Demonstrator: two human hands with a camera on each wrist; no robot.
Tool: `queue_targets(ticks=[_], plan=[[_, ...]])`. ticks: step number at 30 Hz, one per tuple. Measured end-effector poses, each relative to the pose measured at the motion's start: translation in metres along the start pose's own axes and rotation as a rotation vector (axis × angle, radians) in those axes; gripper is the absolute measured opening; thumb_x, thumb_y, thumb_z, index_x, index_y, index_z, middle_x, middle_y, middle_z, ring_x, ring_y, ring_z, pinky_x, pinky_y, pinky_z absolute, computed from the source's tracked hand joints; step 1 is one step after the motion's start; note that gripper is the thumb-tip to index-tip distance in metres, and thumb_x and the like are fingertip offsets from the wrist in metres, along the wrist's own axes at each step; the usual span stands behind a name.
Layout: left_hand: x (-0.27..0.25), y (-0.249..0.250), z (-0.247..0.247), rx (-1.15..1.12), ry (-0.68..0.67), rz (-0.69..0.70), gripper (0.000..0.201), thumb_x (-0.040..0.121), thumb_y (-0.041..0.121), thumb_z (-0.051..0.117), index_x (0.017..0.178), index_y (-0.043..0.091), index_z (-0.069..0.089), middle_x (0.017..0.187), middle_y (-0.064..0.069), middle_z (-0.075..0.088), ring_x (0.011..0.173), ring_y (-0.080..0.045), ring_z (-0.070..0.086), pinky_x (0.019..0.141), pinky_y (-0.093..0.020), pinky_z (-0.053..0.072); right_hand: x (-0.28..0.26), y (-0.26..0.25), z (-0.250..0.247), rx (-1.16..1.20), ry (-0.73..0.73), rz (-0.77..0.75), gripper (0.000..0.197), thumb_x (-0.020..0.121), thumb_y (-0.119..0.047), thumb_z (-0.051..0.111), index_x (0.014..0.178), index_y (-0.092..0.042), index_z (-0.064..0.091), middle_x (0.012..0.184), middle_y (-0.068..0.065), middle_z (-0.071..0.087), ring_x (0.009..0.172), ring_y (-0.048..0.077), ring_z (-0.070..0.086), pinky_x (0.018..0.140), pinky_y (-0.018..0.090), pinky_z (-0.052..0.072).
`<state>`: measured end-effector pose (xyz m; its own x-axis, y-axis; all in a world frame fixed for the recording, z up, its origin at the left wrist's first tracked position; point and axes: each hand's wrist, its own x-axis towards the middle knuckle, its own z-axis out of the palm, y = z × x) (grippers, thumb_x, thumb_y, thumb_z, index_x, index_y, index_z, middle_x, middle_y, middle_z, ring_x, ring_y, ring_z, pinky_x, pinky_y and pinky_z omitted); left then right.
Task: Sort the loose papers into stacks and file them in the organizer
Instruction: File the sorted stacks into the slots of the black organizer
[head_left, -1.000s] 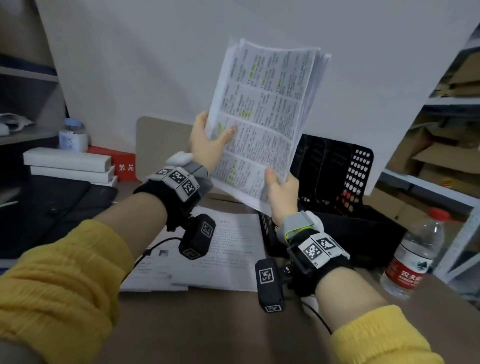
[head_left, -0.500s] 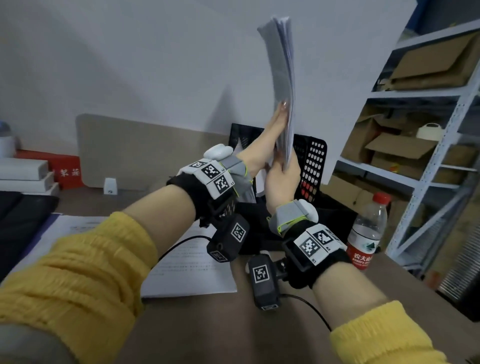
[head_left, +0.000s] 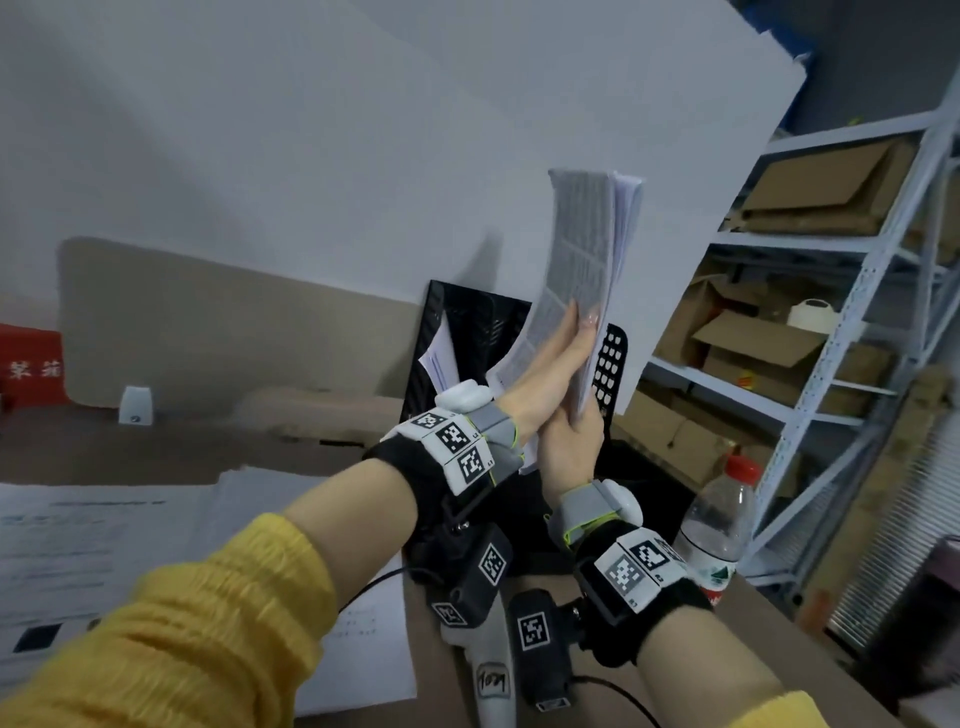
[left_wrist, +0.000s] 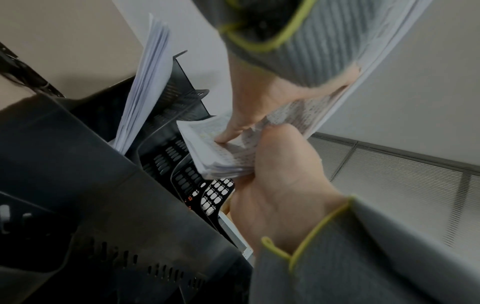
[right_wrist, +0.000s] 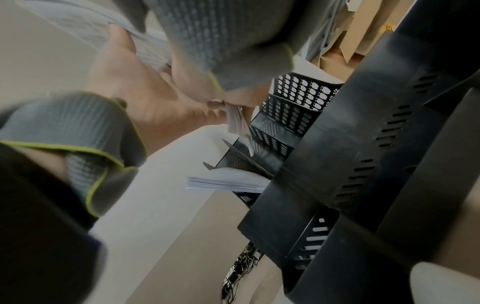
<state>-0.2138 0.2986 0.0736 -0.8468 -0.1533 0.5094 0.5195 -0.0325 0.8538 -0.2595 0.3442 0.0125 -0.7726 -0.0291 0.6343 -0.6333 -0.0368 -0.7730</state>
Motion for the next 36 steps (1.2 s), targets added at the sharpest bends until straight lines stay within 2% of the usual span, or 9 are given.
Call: queue_targets(ticks=[13,15,18,20,23,28,30,32,36], plan=[[0.056,-0.057,-0.053,-0.15,0.164,-0.039,0.057,0.1,0.049,0.035,0.152,0.029,0.024,0.158,0.014,0.022,0.142,0.003,0.018,0.122,-0.029,0.01,0.051,0.061,0.041,-0.174,-0.186,-0.052,0.037,0.093,-0.006,0.045,0.124,-0.018,0.06,0.109,-0.004,0.068,0.102,0.013,0.062,0.088,0.031,0.049],[0.052,-0.066,-0.058,-0.205,0.224,-0.112,0.057,0.098,0.053,0.035,0.15,0.031,0.029,0.156,0.013,0.028,0.144,-0.003,0.023,0.122,-0.033,0.013,0.048,0.069,0.043,-0.233,-0.258,-0.013,0.027,0.094,-0.01,0.044,0.112,-0.017,0.063,0.091,-0.005,0.067,0.088,0.015,0.062,0.077,0.028,0.045],[0.044,-0.071,-0.065,-0.156,0.282,-0.264,0.061,0.096,0.062,0.03,0.148,0.03,0.034,0.148,0.005,0.04,0.138,-0.015,0.037,0.119,-0.037,0.024,0.043,0.075,0.045,-0.33,-0.391,0.059,0.026,0.091,-0.012,0.046,0.081,-0.032,0.059,0.069,-0.008,0.059,0.065,0.017,0.056,0.065,0.027,0.041],[0.039,-0.072,-0.067,-0.116,0.305,-0.283,0.059,0.098,0.059,0.028,0.147,0.027,0.036,0.149,0.0,0.041,0.138,-0.016,0.038,0.118,-0.035,0.024,0.042,0.073,0.047,-0.374,-0.46,0.113,0.028,0.089,-0.013,0.047,0.072,-0.034,0.051,0.066,-0.006,0.057,0.06,0.018,0.053,0.06,0.028,0.041],[0.036,-0.07,-0.066,-0.09,0.343,-0.288,0.058,0.1,0.055,0.029,0.147,0.023,0.036,0.15,-0.003,0.04,0.14,-0.017,0.035,0.119,-0.035,0.023,0.039,0.064,0.046,-0.4,-0.503,0.148,0.018,0.088,-0.013,0.048,0.084,-0.028,0.056,0.078,-0.004,0.062,0.075,0.021,0.058,0.065,0.029,0.043],[0.027,-0.053,-0.062,-0.092,0.287,-0.304,0.062,0.097,0.06,0.026,0.149,0.026,0.032,0.153,0.0,0.037,0.141,-0.015,0.034,0.119,-0.038,0.023,0.033,0.04,0.037,-0.356,-0.465,0.086,0.034,0.086,-0.01,0.051,0.112,-0.027,0.062,0.101,-0.006,0.07,0.098,0.013,0.063,0.086,0.03,0.048],[0.019,-0.04,-0.064,-0.071,0.275,-0.297,0.059,0.099,0.056,0.025,0.146,0.022,0.037,0.142,0.003,0.046,0.128,-0.011,0.046,0.111,-0.031,0.032,0.027,0.025,0.037,-0.31,-0.421,0.044,0.04,0.084,-0.01,0.051,0.119,-0.028,0.061,0.108,-0.007,0.07,0.105,0.013,0.063,0.096,0.035,0.049],[0.01,-0.025,-0.066,-0.03,0.284,-0.291,0.052,0.101,0.053,0.025,0.129,0.017,0.051,0.115,-0.002,0.056,0.099,-0.013,0.055,0.089,-0.027,0.042,0.019,0.003,0.039,-0.275,-0.37,-0.01,0.042,0.085,-0.007,0.052,0.124,-0.021,0.059,0.118,-0.005,0.067,0.111,0.011,0.06,0.098,0.029,0.046],[-0.017,-0.001,-0.082,0.062,0.283,-0.244,0.039,0.102,0.046,0.031,0.097,0.02,0.06,0.083,-0.002,0.058,0.072,-0.02,0.052,0.059,-0.028,0.039,-0.003,-0.039,0.05,-0.247,-0.222,-0.2,0.033,0.083,-0.001,0.052,0.111,-0.012,0.064,0.113,0.003,0.063,0.104,0.015,0.056,0.084,0.013,0.037]])
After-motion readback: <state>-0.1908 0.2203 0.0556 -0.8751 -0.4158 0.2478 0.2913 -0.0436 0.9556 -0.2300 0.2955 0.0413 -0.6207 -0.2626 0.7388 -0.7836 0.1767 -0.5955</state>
